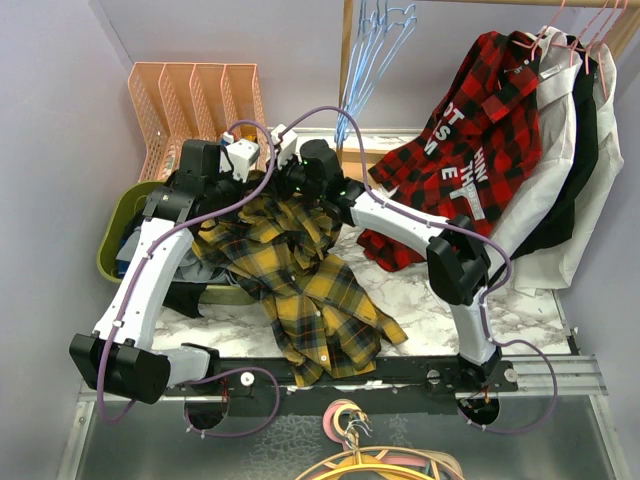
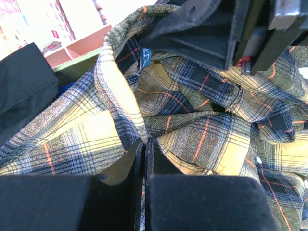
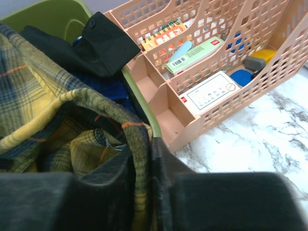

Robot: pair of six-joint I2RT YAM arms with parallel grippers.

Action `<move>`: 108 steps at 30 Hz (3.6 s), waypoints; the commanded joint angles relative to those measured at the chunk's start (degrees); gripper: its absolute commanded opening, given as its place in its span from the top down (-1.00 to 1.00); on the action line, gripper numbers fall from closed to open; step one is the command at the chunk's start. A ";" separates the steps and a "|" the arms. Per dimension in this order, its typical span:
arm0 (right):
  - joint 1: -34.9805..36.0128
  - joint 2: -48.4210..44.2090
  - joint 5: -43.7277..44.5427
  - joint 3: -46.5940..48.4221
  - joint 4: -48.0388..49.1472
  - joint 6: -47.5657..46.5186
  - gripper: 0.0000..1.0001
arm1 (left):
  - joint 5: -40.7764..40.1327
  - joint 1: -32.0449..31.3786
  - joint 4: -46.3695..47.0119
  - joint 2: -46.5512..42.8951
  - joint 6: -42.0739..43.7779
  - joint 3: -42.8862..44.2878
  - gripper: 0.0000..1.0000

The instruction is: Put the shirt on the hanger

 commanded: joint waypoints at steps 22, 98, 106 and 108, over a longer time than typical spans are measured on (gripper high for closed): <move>9.90 -33.79 9.46 -36.23 1.07 1.88 -0.99 | 21.28 11.13 -6.41 -5.59 2.70 5.86 1.00; -13.16 -19.47 38.00 9.24 -18.45 9.25 0.10 | 24.92 15.71 -9.06 -8.42 6.53 -0.45 1.00; -13.20 -17.97 43.23 11.21 -22.36 5.00 0.08 | 25.24 15.67 -9.26 -8.11 6.54 -0.45 1.00; -13.18 -17.87 44.36 11.35 -22.87 3.74 0.05 | 25.24 15.71 -9.28 -8.09 6.52 -0.41 0.99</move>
